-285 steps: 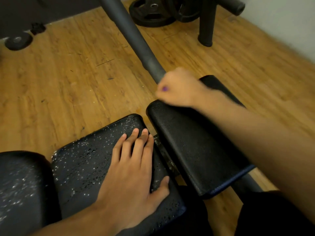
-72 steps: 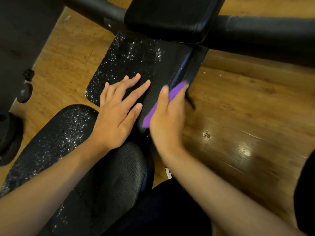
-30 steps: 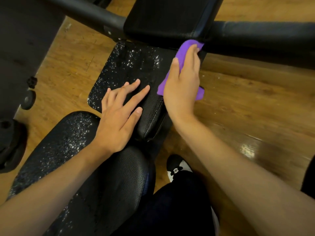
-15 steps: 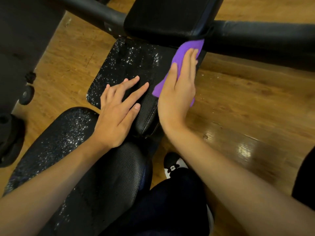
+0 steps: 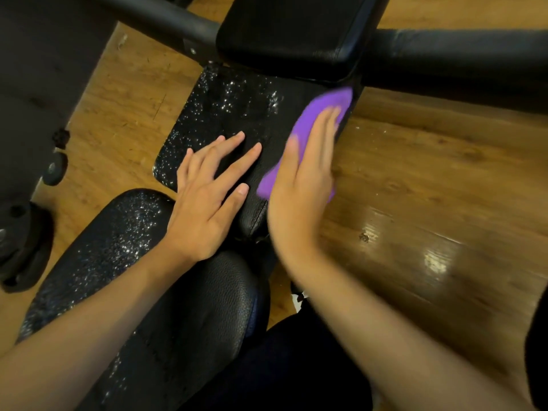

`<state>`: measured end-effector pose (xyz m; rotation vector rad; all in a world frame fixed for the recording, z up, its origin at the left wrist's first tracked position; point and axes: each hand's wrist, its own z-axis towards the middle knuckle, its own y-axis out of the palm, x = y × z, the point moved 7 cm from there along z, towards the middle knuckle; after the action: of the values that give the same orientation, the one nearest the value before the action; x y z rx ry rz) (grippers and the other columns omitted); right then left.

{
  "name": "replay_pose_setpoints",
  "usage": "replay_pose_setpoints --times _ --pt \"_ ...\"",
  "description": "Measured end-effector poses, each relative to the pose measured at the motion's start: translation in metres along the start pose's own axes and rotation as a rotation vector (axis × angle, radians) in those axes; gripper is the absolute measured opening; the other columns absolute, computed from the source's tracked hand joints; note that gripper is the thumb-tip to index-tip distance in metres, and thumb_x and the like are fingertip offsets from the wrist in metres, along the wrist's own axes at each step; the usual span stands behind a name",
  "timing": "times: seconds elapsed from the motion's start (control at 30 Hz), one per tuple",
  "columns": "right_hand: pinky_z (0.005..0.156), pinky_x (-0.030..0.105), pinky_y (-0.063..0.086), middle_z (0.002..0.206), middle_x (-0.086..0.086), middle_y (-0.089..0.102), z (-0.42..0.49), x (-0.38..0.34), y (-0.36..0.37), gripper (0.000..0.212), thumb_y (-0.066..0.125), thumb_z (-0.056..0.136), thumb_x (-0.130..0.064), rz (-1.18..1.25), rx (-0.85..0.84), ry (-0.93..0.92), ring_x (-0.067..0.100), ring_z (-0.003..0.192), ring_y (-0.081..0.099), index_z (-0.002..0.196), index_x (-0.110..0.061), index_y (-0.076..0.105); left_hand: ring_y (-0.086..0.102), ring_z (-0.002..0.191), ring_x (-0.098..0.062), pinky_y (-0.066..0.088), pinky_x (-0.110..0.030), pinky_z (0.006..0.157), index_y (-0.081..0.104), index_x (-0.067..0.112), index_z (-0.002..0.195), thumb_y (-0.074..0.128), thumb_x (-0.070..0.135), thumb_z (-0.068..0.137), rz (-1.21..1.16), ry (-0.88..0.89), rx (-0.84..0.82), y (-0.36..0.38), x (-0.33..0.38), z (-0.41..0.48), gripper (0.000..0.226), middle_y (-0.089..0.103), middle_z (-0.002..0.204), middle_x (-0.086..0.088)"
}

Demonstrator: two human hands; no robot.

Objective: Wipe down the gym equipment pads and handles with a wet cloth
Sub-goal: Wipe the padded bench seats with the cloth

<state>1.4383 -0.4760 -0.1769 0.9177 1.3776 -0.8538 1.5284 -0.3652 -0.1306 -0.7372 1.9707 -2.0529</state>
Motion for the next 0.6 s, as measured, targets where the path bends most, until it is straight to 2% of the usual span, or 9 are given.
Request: replay_pose_setpoints --times 0.07,0.13,0.2,0.3,0.37,0.43,0.53,0.6 --pt "0.122 0.014 0.004 0.169 -0.004 -0.005 -0.056 -0.002 0.004 0.061 0.037 0.110 -0.023 0.026 -0.143 -0.005 0.009 0.157 -0.003 0.160 -0.014 0.003 0.017 0.159 -0.020 0.005 -0.064 0.124 0.036 0.032 0.160 0.030 0.043 0.108 0.003 -0.001 -0.004 0.000 0.000 0.000 0.054 0.027 0.169 0.006" --pt "0.123 0.016 0.001 0.165 -0.012 -0.014 -0.055 0.000 0.003 0.063 0.037 0.110 -0.024 0.041 -0.227 -0.029 0.009 0.157 -0.009 0.155 -0.022 -0.006 0.015 0.159 -0.020 0.004 -0.063 0.125 0.035 0.032 0.160 0.030 0.043 0.108 0.002 -0.005 -0.003 0.000 0.001 0.000 0.054 0.026 0.170 0.006" --pt "0.123 0.016 0.002 0.167 -0.006 -0.010 -0.011 0.006 0.002 0.062 0.038 0.110 -0.021 0.014 -0.183 -0.003 0.016 0.158 -0.005 0.157 -0.020 -0.003 0.013 0.160 -0.019 0.003 -0.063 0.125 0.035 0.031 0.161 0.029 0.043 0.108 0.002 -0.007 -0.006 0.001 0.001 0.001 0.054 0.024 0.170 0.005" --pt "0.118 0.011 0.006 0.171 0.006 0.010 0.059 0.008 0.000 0.058 0.038 0.111 -0.021 0.005 -0.055 0.088 0.017 0.157 0.010 0.161 -0.009 0.013 0.011 0.160 -0.019 0.002 -0.064 0.125 0.034 0.031 0.161 0.028 0.042 0.108 0.010 -0.001 -0.008 0.001 0.001 0.001 0.054 0.023 0.171 0.005" --pt "0.117 0.008 0.008 0.170 0.008 0.015 0.054 0.006 -0.001 0.057 0.040 0.110 -0.021 0.020 0.004 0.090 0.017 0.156 0.014 0.161 -0.006 0.017 0.010 0.160 -0.019 0.002 -0.064 0.125 0.034 0.031 0.161 0.028 0.042 0.108 0.010 -0.002 -0.015 0.002 0.001 0.002 0.054 0.022 0.171 0.006" --pt "0.120 0.010 0.006 0.170 0.006 0.007 0.009 0.005 0.001 0.060 0.041 0.109 -0.020 0.052 -0.022 0.055 0.014 0.157 0.007 0.161 -0.006 0.014 0.009 0.161 -0.018 0.001 -0.063 0.125 0.033 0.032 0.162 0.027 0.043 0.108 0.018 -0.002 -0.025 0.003 0.001 0.002 0.055 0.021 0.172 0.006" --pt "0.121 0.012 0.002 0.166 -0.011 -0.011 -0.062 0.002 0.004 0.067 0.041 0.109 -0.022 0.087 -0.202 0.042 0.003 0.156 -0.006 0.159 -0.018 -0.003 0.007 0.161 -0.018 0.001 -0.065 0.124 0.030 0.032 0.163 0.026 0.042 0.108 0.031 0.007 -0.040 0.003 0.001 0.002 0.056 0.018 0.172 0.007" --pt "0.121 0.011 0.003 0.166 -0.011 -0.011 -0.037 0.007 0.006 0.069 0.042 0.109 -0.022 0.093 -0.210 0.058 0.007 0.157 -0.003 0.160 -0.019 -0.004 0.006 0.161 -0.017 0.000 -0.065 0.125 0.029 0.031 0.163 0.025 0.041 0.108 0.038 0.005 -0.044 0.003 0.001 0.003 0.056 0.017 0.173 0.007"
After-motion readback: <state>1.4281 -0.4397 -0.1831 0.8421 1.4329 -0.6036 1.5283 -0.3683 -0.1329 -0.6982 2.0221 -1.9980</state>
